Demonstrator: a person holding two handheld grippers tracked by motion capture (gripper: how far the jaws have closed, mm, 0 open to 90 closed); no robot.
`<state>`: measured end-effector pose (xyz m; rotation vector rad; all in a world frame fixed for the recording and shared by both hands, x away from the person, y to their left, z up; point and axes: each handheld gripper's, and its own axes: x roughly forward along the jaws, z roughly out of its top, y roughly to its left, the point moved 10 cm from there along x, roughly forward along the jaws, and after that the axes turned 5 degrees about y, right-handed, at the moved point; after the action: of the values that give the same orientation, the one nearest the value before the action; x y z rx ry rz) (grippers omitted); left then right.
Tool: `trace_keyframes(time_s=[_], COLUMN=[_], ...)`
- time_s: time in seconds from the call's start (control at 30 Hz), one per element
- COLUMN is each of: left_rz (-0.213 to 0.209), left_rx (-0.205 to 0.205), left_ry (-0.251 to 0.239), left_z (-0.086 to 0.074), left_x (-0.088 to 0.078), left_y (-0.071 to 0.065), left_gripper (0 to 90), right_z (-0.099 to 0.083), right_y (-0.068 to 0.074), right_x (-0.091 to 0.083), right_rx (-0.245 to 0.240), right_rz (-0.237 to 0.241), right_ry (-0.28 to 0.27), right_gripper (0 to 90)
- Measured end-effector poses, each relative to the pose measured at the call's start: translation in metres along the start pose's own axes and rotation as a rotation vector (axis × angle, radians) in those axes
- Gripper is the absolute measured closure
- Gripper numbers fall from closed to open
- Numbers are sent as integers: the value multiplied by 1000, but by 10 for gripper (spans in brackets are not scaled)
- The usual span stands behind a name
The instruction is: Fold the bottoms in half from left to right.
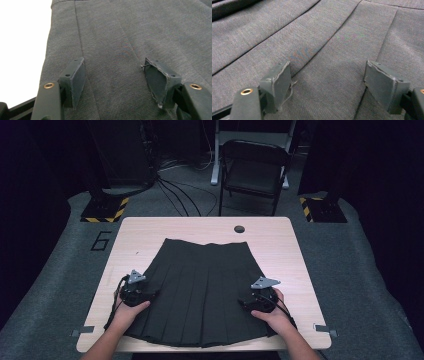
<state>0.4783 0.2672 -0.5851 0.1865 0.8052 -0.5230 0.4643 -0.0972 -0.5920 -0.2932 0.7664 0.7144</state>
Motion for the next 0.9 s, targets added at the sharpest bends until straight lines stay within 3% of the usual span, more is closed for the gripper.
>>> trace_keyframes(time_s=[0.33,0.43,0.53,0.7,0.8,0.9], left_rz=[-5,-16,-13,0,-6,19], left_rx=[-45,-68,-71,-104,-108,-111], left_ry=[-23,-35,-58,-97,-100,-100], left_z=[6,9,17,37,42,48], left_x=[-7,-10,-13,-15,-13,-9], left_y=[6,8,10,19,21,26], left_gripper=[367,384,384,402,417,415], right_z=[0,-1,-2,-2,-2,-2], right_y=[0,-2,-3,-3,-4,-4], right_x=[0,0,1,1,1,1], right_rx=[-1,11,36,22,19,20], right_rz=[2,-12,0,-4,-5,-4], right_ry=[5,15,21,23,22,22], right_gripper=[211,170,167,167,167,167])
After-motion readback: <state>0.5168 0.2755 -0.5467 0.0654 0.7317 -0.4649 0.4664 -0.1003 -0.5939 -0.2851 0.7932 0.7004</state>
